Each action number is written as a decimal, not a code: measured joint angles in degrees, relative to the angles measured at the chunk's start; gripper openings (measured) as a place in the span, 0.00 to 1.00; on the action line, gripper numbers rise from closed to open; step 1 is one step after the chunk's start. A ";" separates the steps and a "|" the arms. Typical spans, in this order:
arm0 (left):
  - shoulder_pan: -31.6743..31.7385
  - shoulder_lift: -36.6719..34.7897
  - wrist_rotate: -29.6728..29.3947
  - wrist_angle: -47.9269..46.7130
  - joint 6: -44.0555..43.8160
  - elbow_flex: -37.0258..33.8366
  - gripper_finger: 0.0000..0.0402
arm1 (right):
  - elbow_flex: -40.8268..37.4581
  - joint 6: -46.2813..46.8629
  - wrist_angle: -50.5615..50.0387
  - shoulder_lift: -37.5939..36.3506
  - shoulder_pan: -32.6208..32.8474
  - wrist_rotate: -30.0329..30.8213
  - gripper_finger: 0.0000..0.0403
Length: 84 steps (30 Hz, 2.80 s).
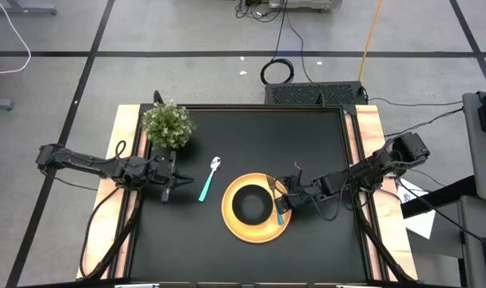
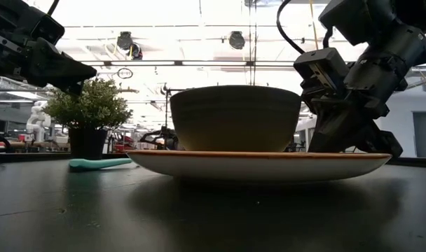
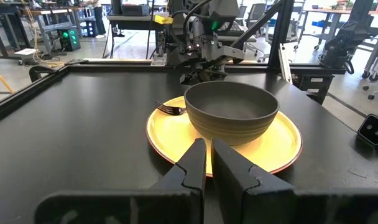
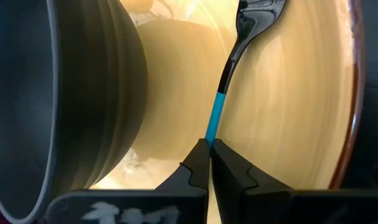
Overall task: Set table place
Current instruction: Put the blue fork on the yellow plate to the right of the black bowl, then put the blue spoon on the black bowl
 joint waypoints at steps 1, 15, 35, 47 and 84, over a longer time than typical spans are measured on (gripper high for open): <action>0.01 0.00 0.00 0.01 -0.01 0.00 0.08 | 0.00 -0.22 -0.51 0.00 -0.22 -0.58 0.00; 0.01 -0.02 0.00 0.00 0.01 0.00 0.08 | 0.00 -0.42 -1.38 0.00 -1.48 -2.11 0.00; 0.01 0.00 0.00 -0.02 0.05 0.00 0.08 | 0.00 0.23 -1.28 0.00 -1.48 -1.35 0.01; -0.01 0.00 0.00 -0.02 0.08 0.00 0.08 | -0.02 0.24 -1.35 0.02 -1.48 -0.40 0.13; 0.00 -0.01 0.02 -0.02 0.01 0.00 0.08 | 0.00 0.25 -1.65 0.00 -1.51 -0.47 0.23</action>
